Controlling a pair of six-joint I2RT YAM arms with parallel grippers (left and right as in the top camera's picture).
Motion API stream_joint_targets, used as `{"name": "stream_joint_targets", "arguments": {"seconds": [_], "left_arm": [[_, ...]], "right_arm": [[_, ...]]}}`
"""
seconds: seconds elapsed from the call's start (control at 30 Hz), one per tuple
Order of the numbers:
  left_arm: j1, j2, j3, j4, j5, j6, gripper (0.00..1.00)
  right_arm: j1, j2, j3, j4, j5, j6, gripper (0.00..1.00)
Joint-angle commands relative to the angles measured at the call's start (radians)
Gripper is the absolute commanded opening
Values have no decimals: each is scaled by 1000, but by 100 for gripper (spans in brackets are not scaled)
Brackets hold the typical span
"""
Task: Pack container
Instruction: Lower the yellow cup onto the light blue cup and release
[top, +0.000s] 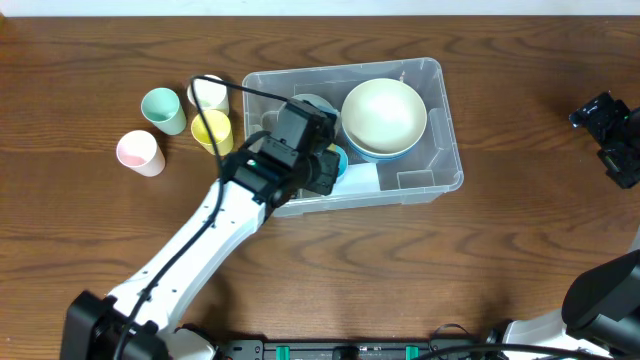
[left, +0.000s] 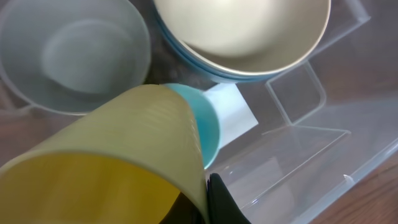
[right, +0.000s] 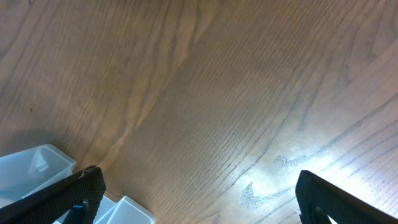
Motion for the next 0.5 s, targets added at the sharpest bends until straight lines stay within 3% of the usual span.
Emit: {"name": "stream_joint_targets", "arguments": {"seconds": [0.0, 0.27, 0.4, 0.47], "left_arm": [[-19, 7, 6, 9, -12, 14, 6], [-22, 8, 6, 3, -13, 26, 7], [-22, 8, 6, 4, -12, 29, 29], [-22, 8, 6, 3, -12, 29, 33]], "right_arm": [[-9, -7, 1, -1, 3, -6, 99], [-8, -7, 1, -1, 3, -6, 99], [-9, -7, 1, -1, 3, -6, 99], [-8, -7, 1, -1, 3, -6, 99]]}}
